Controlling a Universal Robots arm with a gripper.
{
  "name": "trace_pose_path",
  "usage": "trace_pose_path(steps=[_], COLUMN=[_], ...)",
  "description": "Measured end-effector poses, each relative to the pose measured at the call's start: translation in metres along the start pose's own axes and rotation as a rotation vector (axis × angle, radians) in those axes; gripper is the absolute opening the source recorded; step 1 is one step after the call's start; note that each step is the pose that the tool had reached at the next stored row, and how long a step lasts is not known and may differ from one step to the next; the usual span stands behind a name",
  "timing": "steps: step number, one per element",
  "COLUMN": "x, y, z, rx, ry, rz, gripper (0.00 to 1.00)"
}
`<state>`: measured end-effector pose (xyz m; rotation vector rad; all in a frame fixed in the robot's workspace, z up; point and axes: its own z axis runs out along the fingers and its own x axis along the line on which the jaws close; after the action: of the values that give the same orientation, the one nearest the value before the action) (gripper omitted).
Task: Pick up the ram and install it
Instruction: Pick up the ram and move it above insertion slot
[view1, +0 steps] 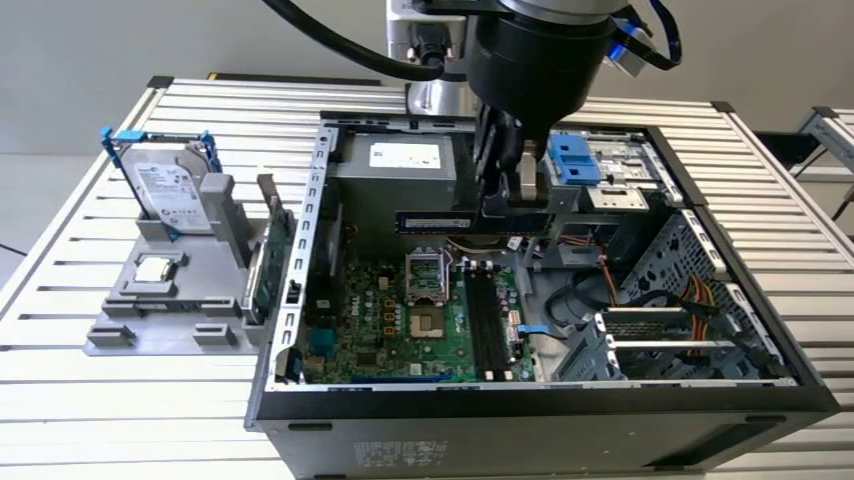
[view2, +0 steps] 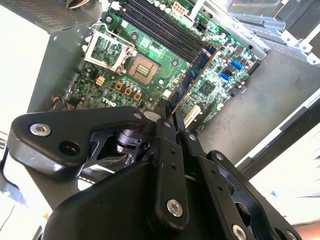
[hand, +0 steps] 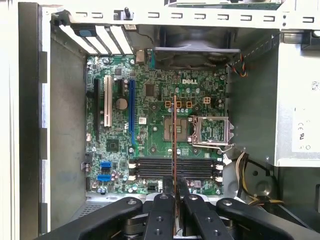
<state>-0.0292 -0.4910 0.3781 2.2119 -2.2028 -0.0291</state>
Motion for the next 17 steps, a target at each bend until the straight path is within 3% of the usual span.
trace_pose_path(steps=[10, 17], x=[0.0, 0.0], y=[-0.0003, -0.0003], z=[0.0, 0.0001], rx=[0.0, 0.0], ry=[-0.0001, -0.0021], rz=[0.007, 0.077], gripper=[0.0, 0.0])
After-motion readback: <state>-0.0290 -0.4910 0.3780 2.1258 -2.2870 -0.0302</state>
